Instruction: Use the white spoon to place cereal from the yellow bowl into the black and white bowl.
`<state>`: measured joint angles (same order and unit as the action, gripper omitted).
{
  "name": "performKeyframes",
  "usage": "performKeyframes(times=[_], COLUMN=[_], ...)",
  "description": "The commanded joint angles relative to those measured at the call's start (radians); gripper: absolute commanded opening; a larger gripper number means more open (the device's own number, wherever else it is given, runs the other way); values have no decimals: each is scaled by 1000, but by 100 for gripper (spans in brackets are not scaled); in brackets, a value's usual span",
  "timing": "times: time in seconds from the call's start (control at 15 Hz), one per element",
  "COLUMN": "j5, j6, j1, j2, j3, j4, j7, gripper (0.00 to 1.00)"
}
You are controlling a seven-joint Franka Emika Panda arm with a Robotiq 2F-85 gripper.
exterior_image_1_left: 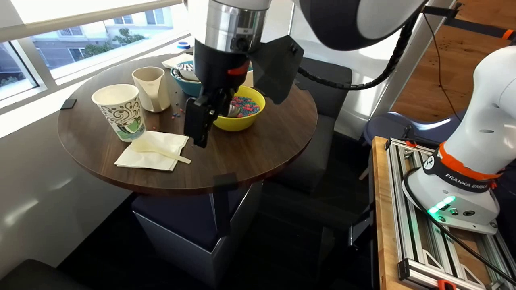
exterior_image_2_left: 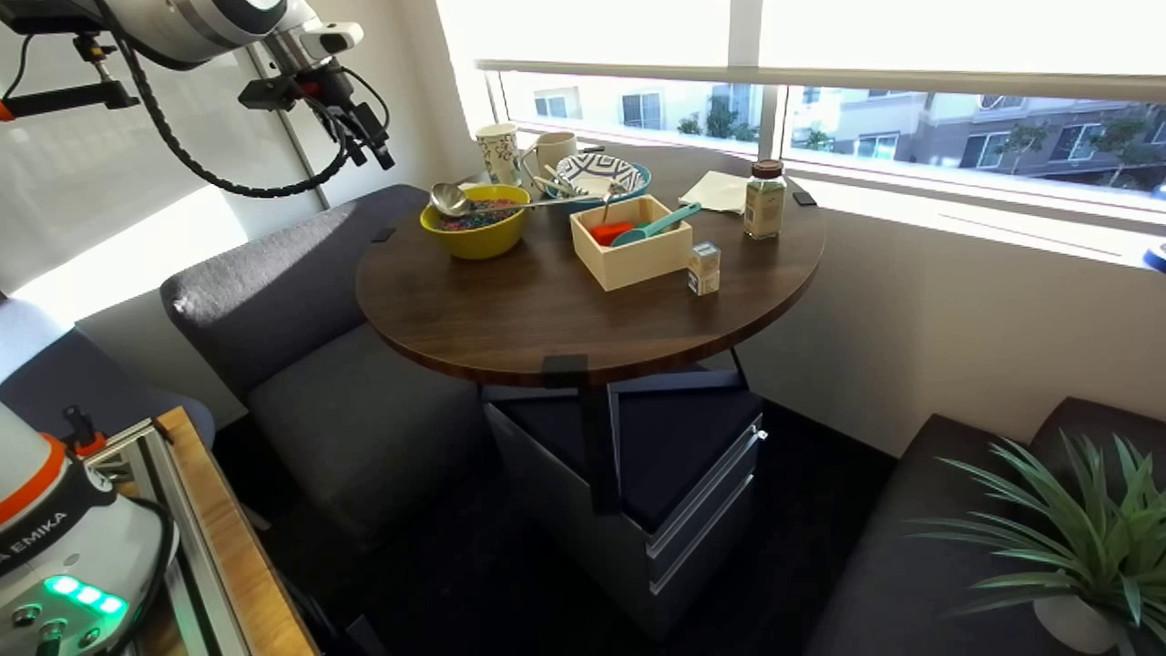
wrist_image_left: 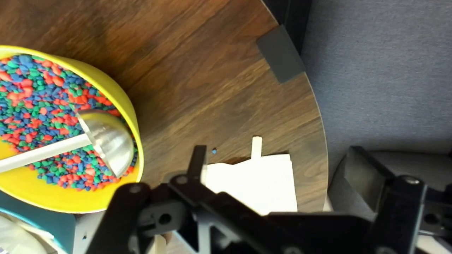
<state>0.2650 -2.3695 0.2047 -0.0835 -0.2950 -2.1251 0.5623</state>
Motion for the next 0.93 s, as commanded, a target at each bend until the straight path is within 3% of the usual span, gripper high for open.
performKeyframes(times=[0.0,0.87], j5=[50,42], j6=[-65,-388], j1=[42,153], j2=[-105,-327], j3=[48,230], j4=[64,162], j7=[51,-35], gripper=[100,100])
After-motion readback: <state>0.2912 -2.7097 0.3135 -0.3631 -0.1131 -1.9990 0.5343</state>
